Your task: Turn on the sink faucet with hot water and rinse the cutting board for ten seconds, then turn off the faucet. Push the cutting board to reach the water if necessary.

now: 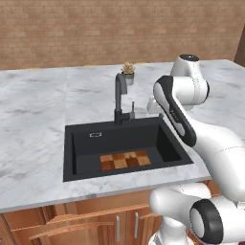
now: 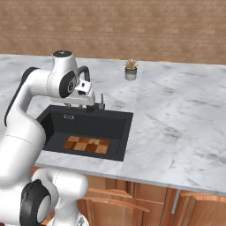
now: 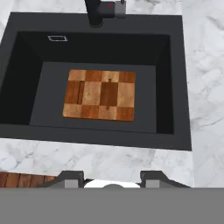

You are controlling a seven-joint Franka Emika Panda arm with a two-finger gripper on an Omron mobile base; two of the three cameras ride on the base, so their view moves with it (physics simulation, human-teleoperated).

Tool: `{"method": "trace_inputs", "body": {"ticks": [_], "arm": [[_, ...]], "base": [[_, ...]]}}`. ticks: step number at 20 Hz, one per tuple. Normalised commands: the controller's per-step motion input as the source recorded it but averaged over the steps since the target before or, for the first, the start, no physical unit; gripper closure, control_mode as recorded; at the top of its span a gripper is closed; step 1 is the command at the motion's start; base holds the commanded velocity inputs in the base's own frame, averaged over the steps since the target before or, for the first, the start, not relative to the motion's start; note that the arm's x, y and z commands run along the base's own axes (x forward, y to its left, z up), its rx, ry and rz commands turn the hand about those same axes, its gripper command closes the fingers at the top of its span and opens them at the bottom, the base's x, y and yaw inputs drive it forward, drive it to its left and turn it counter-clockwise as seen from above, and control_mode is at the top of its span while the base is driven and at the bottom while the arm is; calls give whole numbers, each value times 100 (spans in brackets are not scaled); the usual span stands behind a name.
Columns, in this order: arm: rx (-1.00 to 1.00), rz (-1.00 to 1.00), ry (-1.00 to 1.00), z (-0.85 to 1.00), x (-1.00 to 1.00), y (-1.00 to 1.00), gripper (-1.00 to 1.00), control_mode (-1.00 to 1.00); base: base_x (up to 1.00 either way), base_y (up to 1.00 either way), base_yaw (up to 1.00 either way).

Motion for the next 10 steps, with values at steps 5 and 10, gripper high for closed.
{"method": "trace_inputs", "body": {"ticks": [5,10], "arm": [[0,0,-17,0,0,0,-100,-100],[0,1,-37,-3,0,0,-100,-100]], "base": [[0,0,0],[0,0,0]]}}
